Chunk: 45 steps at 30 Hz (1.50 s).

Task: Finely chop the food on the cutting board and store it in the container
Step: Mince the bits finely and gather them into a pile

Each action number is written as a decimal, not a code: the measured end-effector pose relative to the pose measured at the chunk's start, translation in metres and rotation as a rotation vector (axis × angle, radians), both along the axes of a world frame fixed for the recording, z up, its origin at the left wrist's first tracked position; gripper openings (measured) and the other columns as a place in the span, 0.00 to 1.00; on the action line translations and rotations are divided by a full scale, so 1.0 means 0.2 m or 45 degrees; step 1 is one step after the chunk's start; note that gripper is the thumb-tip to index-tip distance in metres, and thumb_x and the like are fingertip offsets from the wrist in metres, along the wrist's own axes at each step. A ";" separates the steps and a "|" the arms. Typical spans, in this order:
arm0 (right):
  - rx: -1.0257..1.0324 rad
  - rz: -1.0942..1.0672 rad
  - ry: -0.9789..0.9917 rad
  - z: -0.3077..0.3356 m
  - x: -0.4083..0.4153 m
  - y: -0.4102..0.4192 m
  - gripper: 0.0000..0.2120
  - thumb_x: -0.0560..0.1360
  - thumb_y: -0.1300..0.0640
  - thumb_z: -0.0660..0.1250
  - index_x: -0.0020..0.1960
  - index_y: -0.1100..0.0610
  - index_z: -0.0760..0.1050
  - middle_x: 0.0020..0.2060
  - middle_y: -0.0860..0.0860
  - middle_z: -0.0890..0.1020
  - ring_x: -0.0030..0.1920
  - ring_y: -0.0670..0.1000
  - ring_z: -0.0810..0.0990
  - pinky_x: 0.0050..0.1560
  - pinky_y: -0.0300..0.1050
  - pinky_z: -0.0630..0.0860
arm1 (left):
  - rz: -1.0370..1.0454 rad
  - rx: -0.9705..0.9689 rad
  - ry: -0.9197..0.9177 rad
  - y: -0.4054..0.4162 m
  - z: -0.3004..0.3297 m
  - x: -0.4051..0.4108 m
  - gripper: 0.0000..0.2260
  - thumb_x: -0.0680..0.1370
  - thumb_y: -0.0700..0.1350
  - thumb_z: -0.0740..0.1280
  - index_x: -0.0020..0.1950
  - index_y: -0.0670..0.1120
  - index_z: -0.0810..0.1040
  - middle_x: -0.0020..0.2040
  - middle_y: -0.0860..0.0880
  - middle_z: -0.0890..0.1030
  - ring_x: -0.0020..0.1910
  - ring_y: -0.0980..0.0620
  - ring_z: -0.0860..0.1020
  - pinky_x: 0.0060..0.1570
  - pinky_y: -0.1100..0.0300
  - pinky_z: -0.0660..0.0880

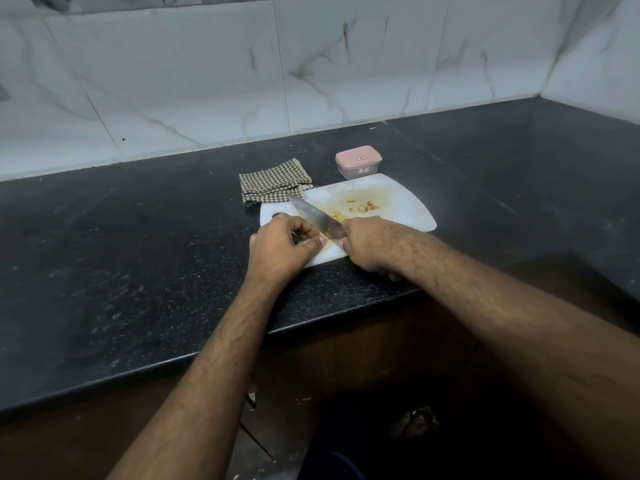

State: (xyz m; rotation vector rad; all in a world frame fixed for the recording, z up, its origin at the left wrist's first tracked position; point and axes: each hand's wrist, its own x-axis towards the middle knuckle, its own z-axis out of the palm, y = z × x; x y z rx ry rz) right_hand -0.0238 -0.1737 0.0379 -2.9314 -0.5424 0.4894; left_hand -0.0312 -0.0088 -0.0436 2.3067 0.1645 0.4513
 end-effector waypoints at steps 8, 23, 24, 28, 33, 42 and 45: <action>0.123 -0.039 -0.022 -0.06 0.01 -0.04 0.16 0.86 0.48 0.54 0.69 0.55 0.67 0.39 0.49 0.72 0.30 0.47 0.74 0.26 0.41 0.68 | 0.003 -0.014 0.016 0.00 0.00 0.00 0.07 0.69 0.58 0.76 0.42 0.57 0.84 0.44 0.59 0.83 0.44 0.59 0.80 0.58 0.42 0.78; 0.079 0.009 -0.060 -0.08 0.04 -0.04 0.15 0.86 0.49 0.54 0.68 0.55 0.68 0.38 0.47 0.69 0.33 0.46 0.70 0.29 0.42 0.65 | -0.004 -0.019 0.009 0.00 0.00 0.02 0.04 0.71 0.55 0.76 0.40 0.58 0.84 0.40 0.60 0.83 0.42 0.60 0.80 0.58 0.41 0.78; 0.068 0.014 -0.060 -0.07 0.03 -0.04 0.15 0.86 0.49 0.55 0.68 0.55 0.68 0.38 0.47 0.68 0.33 0.46 0.69 0.29 0.41 0.64 | -0.003 -0.014 0.010 0.00 0.00 0.02 0.04 0.71 0.55 0.76 0.40 0.58 0.84 0.40 0.61 0.83 0.41 0.60 0.79 0.58 0.41 0.77; 0.046 0.022 -0.054 -0.07 0.03 -0.03 0.16 0.86 0.50 0.55 0.69 0.55 0.67 0.38 0.47 0.67 0.33 0.45 0.69 0.29 0.41 0.64 | -0.002 -0.005 0.013 0.00 0.00 0.02 0.04 0.72 0.54 0.77 0.40 0.58 0.84 0.39 0.61 0.83 0.42 0.60 0.80 0.58 0.41 0.78; 0.019 0.022 -0.035 -0.05 0.03 -0.02 0.16 0.86 0.50 0.55 0.71 0.55 0.66 0.38 0.47 0.67 0.33 0.45 0.69 0.29 0.40 0.63 | 0.004 0.012 0.048 0.00 0.00 0.03 0.05 0.73 0.54 0.76 0.41 0.56 0.82 0.40 0.60 0.83 0.42 0.59 0.81 0.61 0.43 0.75; -0.096 0.032 -0.073 -0.05 0.06 0.04 0.17 0.84 0.57 0.59 0.72 0.55 0.67 0.48 0.52 0.73 0.45 0.51 0.74 0.44 0.45 0.71 | 0.032 -0.005 0.082 0.00 0.00 0.03 0.05 0.75 0.53 0.75 0.42 0.55 0.82 0.40 0.59 0.83 0.43 0.60 0.80 0.66 0.48 0.69; -0.101 0.022 -0.064 -0.04 0.05 0.03 0.17 0.84 0.56 0.59 0.72 0.55 0.66 0.40 0.50 0.70 0.33 0.49 0.71 0.30 0.41 0.66 | 0.026 -0.023 0.100 -0.01 0.01 0.02 0.05 0.76 0.53 0.75 0.43 0.54 0.82 0.39 0.58 0.82 0.43 0.61 0.79 0.63 0.51 0.65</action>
